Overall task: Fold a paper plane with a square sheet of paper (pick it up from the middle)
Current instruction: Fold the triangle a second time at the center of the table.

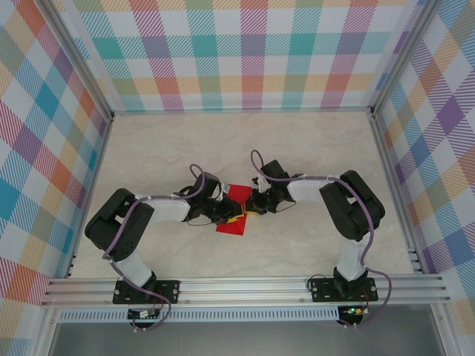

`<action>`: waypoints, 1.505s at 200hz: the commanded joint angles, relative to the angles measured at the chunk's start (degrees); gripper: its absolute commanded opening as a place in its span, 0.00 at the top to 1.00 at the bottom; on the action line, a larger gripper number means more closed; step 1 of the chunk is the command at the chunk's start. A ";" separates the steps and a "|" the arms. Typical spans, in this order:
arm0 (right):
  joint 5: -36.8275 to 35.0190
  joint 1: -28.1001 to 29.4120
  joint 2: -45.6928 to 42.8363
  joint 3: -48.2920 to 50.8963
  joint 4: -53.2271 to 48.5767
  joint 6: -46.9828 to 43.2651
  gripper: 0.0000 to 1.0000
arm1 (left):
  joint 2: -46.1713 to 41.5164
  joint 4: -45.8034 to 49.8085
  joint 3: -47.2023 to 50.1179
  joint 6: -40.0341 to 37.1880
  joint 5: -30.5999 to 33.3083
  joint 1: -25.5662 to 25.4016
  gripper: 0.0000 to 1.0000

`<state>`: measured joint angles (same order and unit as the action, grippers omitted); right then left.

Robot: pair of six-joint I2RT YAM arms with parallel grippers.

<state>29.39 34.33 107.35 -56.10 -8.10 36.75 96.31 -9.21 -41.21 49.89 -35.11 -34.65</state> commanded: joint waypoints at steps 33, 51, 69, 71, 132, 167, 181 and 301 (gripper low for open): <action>-0.38 0.13 1.38 -1.78 -0.87 -1.22 0.93 | 1.32 -0.29 -1.32 -1.14 -1.18 -0.84 0.78; -0.33 0.13 1.54 -1.89 -0.93 -1.24 0.93 | 1.42 -0.19 -1.21 -1.13 -1.10 -0.85 0.78; -0.21 0.13 1.64 -1.96 -0.94 -1.25 0.93 | 1.48 -0.06 -1.12 -1.11 -0.84 -0.85 0.78; -0.21 0.13 1.68 -1.99 -0.93 -1.31 0.93 | 1.50 -0.03 -1.12 -1.11 -0.77 -0.85 0.78; -0.06 0.13 1.99 -2.35 -0.82 -1.16 0.93 | 1.65 0.32 -0.78 -1.13 -0.49 -0.86 0.78; 0.06 0.13 1.90 -2.35 -0.61 -1.20 0.93 | 1.70 0.90 -0.74 -1.26 0.09 -0.85 0.78; -0.02 0.13 1.86 -2.37 -0.52 -1.11 0.93 | 1.70 1.19 -0.75 -1.29 0.35 -0.88 0.79; 0.88 0.13 2.08 -2.36 -0.46 -1.19 0.93 | 1.88 2.25 -0.36 -1.42 1.38 -0.86 0.80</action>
<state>29.34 34.33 108.29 -57.19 -8.51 36.75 97.06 -8.91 -41.30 49.69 -34.50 -34.74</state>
